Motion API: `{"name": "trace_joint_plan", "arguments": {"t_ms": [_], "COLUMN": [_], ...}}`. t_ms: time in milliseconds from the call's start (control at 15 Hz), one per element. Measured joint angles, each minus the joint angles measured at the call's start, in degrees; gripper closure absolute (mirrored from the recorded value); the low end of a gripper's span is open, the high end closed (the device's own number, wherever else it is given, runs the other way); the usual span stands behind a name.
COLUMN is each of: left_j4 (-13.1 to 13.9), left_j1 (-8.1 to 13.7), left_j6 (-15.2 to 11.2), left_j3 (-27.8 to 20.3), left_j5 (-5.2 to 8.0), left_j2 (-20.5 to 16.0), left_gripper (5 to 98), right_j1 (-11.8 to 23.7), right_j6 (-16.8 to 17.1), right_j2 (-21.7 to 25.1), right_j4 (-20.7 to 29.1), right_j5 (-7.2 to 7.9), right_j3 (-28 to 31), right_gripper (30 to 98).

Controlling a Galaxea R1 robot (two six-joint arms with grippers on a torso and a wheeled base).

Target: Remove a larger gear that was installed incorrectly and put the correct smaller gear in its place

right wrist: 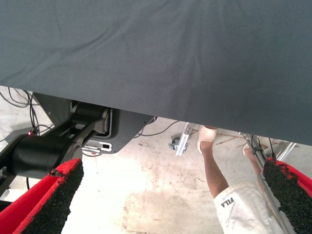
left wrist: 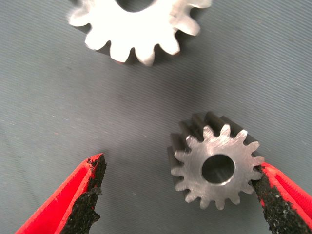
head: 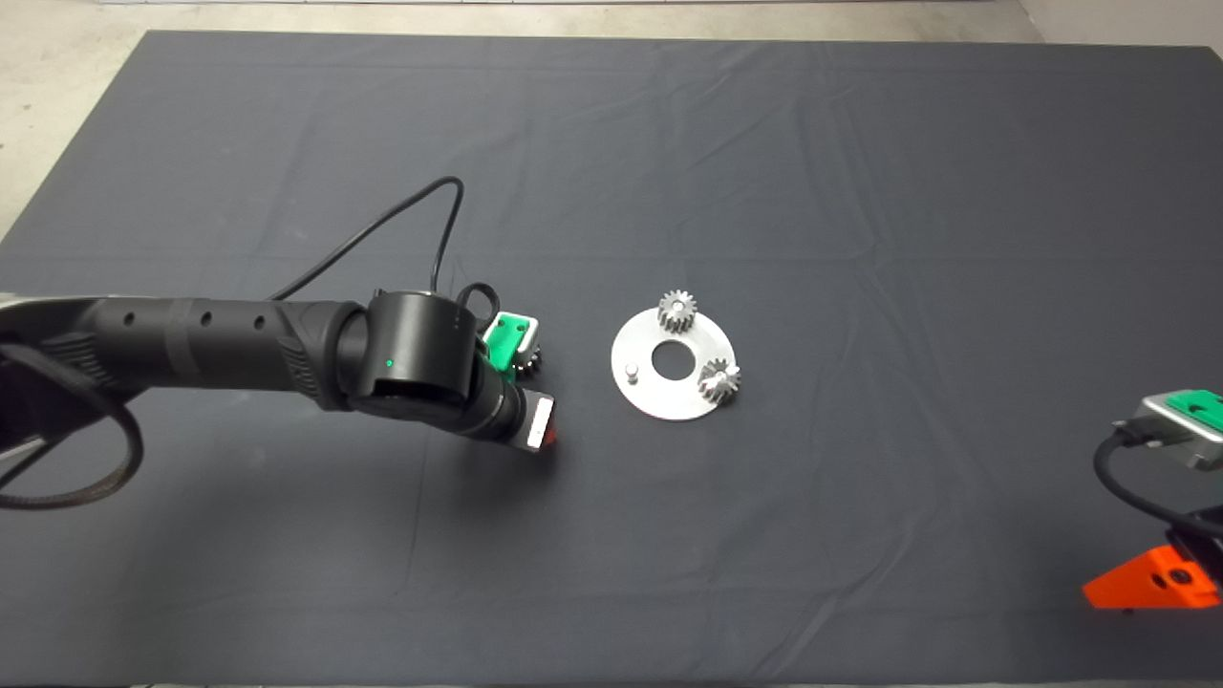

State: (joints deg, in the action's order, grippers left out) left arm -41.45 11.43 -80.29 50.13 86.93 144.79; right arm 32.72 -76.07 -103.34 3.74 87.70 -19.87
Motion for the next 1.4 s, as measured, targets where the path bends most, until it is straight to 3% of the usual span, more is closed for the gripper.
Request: {"name": "trace_joint_plan", "arguments": {"t_ms": [533, 1400], "left_j4": [0.0, 0.0], "left_j1": [0.0, 0.0], "left_j6": [0.0, -0.2], "left_j3": [0.1, 1.0], "left_j5": [0.09, 0.02], "left_j2": [0.6, 3.2], "left_gripper": [30.5, 43.9], "right_j1": [0.0, 0.0], "right_j6": [0.0, 0.0], "right_j2": [0.0, 0.0], "right_j4": [0.0, 0.0], "right_j5": [0.0, 0.0], "right_j3": [0.0, 0.0], "right_gripper": [30.8, 30.8]}}
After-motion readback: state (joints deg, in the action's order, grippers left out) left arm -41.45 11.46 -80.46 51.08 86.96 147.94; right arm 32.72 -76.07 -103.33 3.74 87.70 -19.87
